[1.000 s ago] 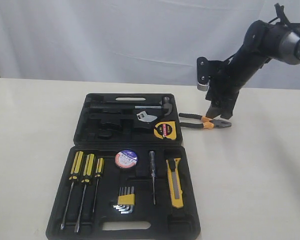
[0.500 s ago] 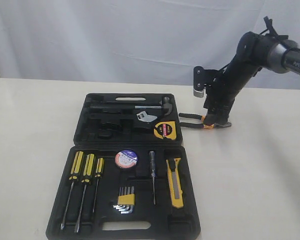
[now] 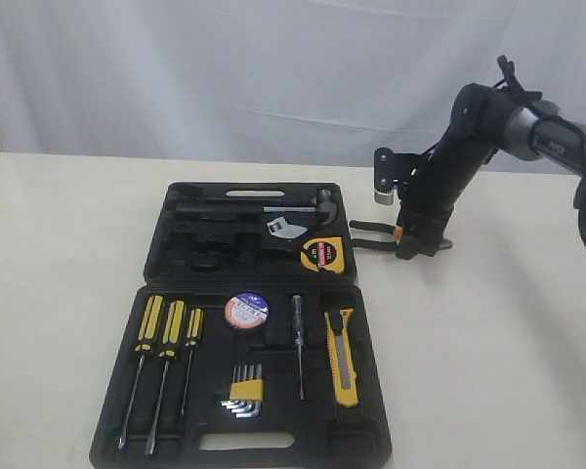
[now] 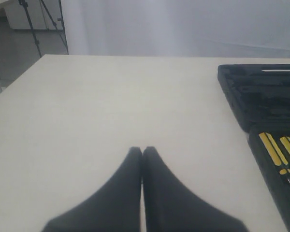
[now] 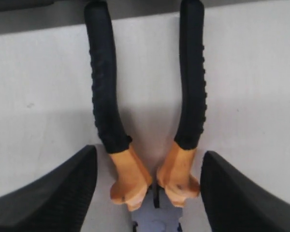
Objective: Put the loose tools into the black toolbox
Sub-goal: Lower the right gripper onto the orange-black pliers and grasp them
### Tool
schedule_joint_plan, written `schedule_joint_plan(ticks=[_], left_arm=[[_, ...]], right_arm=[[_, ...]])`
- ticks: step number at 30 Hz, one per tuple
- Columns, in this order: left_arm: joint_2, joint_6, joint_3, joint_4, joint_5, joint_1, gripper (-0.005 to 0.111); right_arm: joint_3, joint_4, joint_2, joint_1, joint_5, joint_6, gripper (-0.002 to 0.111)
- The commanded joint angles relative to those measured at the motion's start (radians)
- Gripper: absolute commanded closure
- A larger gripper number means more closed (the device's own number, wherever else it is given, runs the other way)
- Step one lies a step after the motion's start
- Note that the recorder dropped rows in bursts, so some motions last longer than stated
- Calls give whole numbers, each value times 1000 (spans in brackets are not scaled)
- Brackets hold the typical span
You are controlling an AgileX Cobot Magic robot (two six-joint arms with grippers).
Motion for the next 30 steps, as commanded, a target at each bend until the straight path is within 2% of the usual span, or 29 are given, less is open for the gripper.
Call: schedule_joint_plan(ticks=[1,20,26,30], left_arm=[[-1,-2,3,-10,-10,-5,107],[-1,-2,3,-10,-10,-5,107],[-1,-2,3,-10,-10,-5,107],[-1,-2,3,-10,-10,-5,107]], right_arm=[[-8,-2,4,-1,-13,-18,49],[-14,-21,46,-1,-3,-31,49],[-49,-52,50,-1,129,-31,50],[-73,-69,52,-1,130,-25,51]])
